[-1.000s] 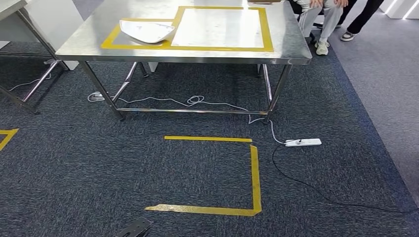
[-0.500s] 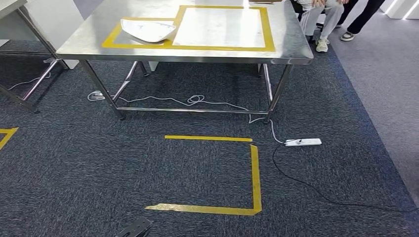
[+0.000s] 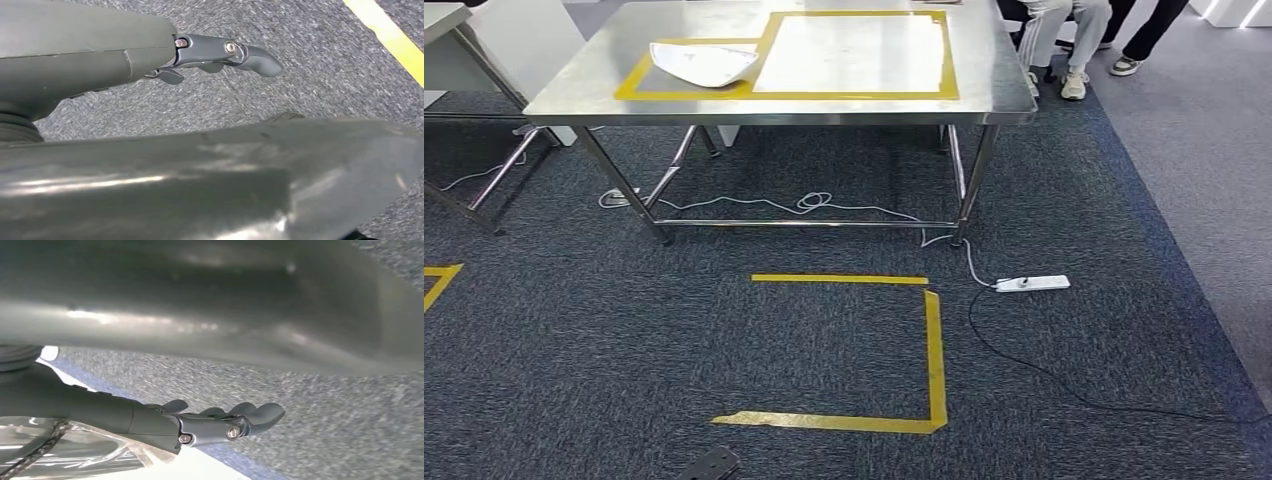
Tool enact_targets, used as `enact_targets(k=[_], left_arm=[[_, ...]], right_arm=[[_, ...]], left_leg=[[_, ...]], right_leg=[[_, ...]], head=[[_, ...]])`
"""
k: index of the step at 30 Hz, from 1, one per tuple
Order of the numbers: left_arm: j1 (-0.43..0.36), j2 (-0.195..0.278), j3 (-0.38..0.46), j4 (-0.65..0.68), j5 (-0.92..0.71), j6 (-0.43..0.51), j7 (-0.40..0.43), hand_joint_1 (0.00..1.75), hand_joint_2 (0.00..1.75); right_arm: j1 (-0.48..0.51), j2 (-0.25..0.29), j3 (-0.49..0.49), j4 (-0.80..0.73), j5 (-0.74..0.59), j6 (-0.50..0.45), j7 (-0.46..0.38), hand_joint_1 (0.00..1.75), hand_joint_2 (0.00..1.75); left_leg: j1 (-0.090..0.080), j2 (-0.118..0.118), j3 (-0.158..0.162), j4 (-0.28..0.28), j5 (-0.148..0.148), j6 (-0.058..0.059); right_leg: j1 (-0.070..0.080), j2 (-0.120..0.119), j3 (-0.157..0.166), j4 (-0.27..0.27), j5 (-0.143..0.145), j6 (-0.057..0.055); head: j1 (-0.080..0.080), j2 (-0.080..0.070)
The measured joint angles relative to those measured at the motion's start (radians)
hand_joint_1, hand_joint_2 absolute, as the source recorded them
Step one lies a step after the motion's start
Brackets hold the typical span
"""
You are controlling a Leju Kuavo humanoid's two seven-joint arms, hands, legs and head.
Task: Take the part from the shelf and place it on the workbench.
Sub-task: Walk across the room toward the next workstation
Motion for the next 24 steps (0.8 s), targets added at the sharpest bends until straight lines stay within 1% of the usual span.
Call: enact_targets(k=[1,3,4,5,6,7,8,9,10,11,13,14,15,16,17,18,19,20,21,22,23,24], left_arm=[[0.0,-0.001,-0.002,0.0,0.0,0.0,0.001,0.0,0.0],[0.0,-0.002,-0.005,0.0,0.0,0.0,0.001,0.0,0.0],[0.001,-0.002,-0.005,0.0,0.0,0.0,0.001,0.0,0.0],[0.002,-0.003,-0.006,0.0,0.0,0.0,0.001,0.0,0.0],[0.003,-0.003,-0.006,0.0,0.0,0.0,0.002,0.0,0.0],[0.004,-0.004,-0.006,0.0,0.0,0.0,0.002,0.0,0.0],[0.004,-0.004,-0.006,0.0,0.0,0.0,0.002,0.0,0.0],[0.004,-0.004,-0.006,0.0,0.0,0.0,0.002,0.0,0.0],[0.004,-0.003,-0.006,0.0,0.0,0.0,0.002,0.0,0.0],[0.003,-0.004,-0.006,0.0,0.0,0.0,0.002,0.0,0.0],[0.003,-0.004,-0.006,0.0,0.0,-0.001,0.002,0.0,0.0],[0.002,-0.005,-0.007,0.0,0.0,-0.001,0.002,0.0,0.0],[0.002,-0.005,-0.007,0.0,0.0,-0.002,0.003,0.0,0.0],[0.002,-0.006,-0.007,0.0,0.0,-0.002,0.003,0.0,0.0],[0.002,-0.007,-0.007,0.0,0.0,-0.003,0.004,0.0,0.0],[0.003,-0.008,-0.007,0.0,0.0,-0.004,0.004,0.0,0.0],[0.003,-0.008,-0.007,0.0,0.0,-0.005,0.005,0.0,0.0],[0.004,-0.008,-0.006,0.0,0.0,-0.006,0.006,0.0,0.0],[0.004,-0.008,-0.006,0.0,0.0,-0.008,0.007,0.0,0.0],[0.004,-0.008,-0.006,0.0,0.0,-0.01,0.008,0.0,0.0],[0.004,-0.008,-0.006,0.0,0.002,-0.012,0.008,0.0,0.0],[0.004,-0.008,-0.006,0.0,0.005,-0.013,0.007,0.0,0.0]], right_arm=[[0.0,0.0,-0.002,0.0,0.0,0.0,0.0,0.0,0.0],[0.001,0.0,-0.005,0.0,-0.001,0.001,0.0,0.0,0.0],[0.001,0.0,-0.006,0.0,-0.001,0.001,0.0,0.0,0.0],[0.002,0.0,-0.006,0.0,0.0,0.002,0.0,0.0,0.0],[0.003,0.0,-0.006,0.0,0.0,0.003,0.0,0.0,0.0],[0.003,0.0,-0.007,0.0,0.0,0.003,0.0,0.0,0.0],[0.002,0.0,-0.007,0.0,0.0,0.004,0.0,0.0,0.0],[0.002,0.0,-0.007,0.0,0.0,0.004,0.0,0.0,0.0],[0.001,0.0,-0.007,0.0,0.001,0.004,0.0,0.0,0.0],[0.0,0.0,-0.007,0.0,0.002,0.004,0.0,0.0,0.0],[0.001,0.0,-0.007,0.0,0.002,0.004,0.0,0.0,0.0],[0.002,0.0,-0.007,0.0,0.002,0.004,0.0,0.0,0.0],[0.002,-0.001,-0.007,0.0,0.002,0.004,0.0,0.0,0.0],[0.002,-0.002,-0.007,0.0,0.003,0.004,-0.001,0.0,0.0],[0.001,-0.003,-0.007,0.0,0.003,0.004,-0.001,0.0,0.0],[0.0,-0.004,-0.007,0.0,0.003,0.004,-0.001,0.0,0.0],[0.0,-0.004,-0.007,0.0,0.003,0.004,-0.001,0.0,0.0],[0.001,-0.005,-0.007,0.0,0.003,0.004,0.0,0.0,0.0],[0.002,-0.005,-0.007,0.0,0.003,0.004,0.0,0.0,0.0],[0.003,-0.005,-0.007,0.0,0.004,0.004,0.001,0.0,0.0],[0.003,-0.006,-0.007,0.0,0.006,0.003,0.001,0.0,0.0],[0.002,-0.006,-0.007,0.0,0.011,0.003,0.002,0.0,0.0]], left_leg=[[0.001,-0.001,-0.015,0.038,-0.027,-0.003],[0.001,-0.004,-0.07,0.172,-0.098,-0.006],[0.001,-0.004,-0.095,0.233,-0.121,-0.006],[0.001,-0.004,-0.108,0.267,-0.127,-0.003],[0.0,-0.005,-0.103,0.257,-0.111,0.001],[-0.002,-0.008,-0.079,0.209,-0.078,0.007],[-0.004,-0.015,-0.045,0.138,-0.039,0.016],[-0.006,-0.023,-0.014,0.071,-0.012,0.024],[-0.008,-0.031,0.01,0.02,0.004,0.031],[-0.01,-0.036,0.021,-0.008,0.006,0.035],[-0.012,-0.034,0.024,-0.023,0.002,0.037],[-0.01,-0.031,0.025,-0.031,0.006,0.038],[-0.008,-0.027,0.027,-0.039,0.01,0.041],[-0.006,-0.023,0.028,-0.047,0.015,0.044],[-0.006,-0.017,0.029,-0.051,0.018,0.047],[-0.007,-0.012,0.028,-0.052,0.019,0.049],[-0.009,-0.007,0.027,-0.051,0.019,0.049],[-0.01,-0.001,0.027,-0.051,0.019,0.05],[-0.011,0.004,0.027,-0.05,0.019,0.05],[-0.011,0.008,0.028,-0.05,0.018,0.049],[-0.012,0.012,0.03,-0.049,0.017,0.048],[-0.014,0.016,0.031,-0.047,0.015,0.045]], right_leg=[[0.0,0.001,-0.001,-0.001,0.002,-0.007],[0.004,0.004,-0.005,-0.001,0.003,-0.014],[0.006,0.006,-0.006,0.0,0.003,-0.015],[0.009,0.009,-0.007,0.0,0.003,-0.016],[0.011,0.013,-0.007,0.0,0.003,-0.016],[0.013,0.018,-0.005,0.0,0.003,-0.016],[0.014,0.023,-0.003,0.0,0.003,-0.016],[0.016,0.027,-0.003,0.0,0.003,-0.015],[0.017,0.031,-0.004,0.0,0.004,-0.013],[0.017,0.034,-0.007,0.001,0.005,-0.009],[0.015,0.038,-0.012,-0.003,0.011,0.003],[0.014,0.037,-0.015,-0.003,0.009,0.008],[0.014,0.032,-0.023,0.008,-0.001,0.014],[0.015,0.027,-0.039,0.04,-0.023,0.018],[0.014,0.02,-0.065,0.093,-0.053,0.021],[0.014,0.016,-0.096,0.161,-0.086,0.024],[0.013,0.014,-0.126,0.226,-0.111,0.027],[0.013,0.014,-0.145,0.267,-0.12,0.029],[0.013,0.013,-0.147,0.271,-0.11,0.03],[0.013,0.009,-0.127,0.233,-0.082,0.029],[0.013,0.001,-0.091,0.163,-0.044,0.028],[0.015,-0.012,-0.053,0.088,-0.016,0.025]], head=[[-0.001,0.0],[-0.002,0.0],[-0.002,0.0],[-0.002,0.0],[-0.002,0.0],[-0.002,0.0],[-0.002,0.0],[-0.001,0.0],[-0.002,0.0],[-0.002,0.0],[-0.003,0.0],[-0.002,0.0],[-0.001,0.0],[0.001,0.0],[0.002,0.0],[0.003,0.0],[0.003,0.0],[0.003,0.0],[0.003,0.0],[0.003,0.0],[0.003,0.0],[0.004,0.0]])
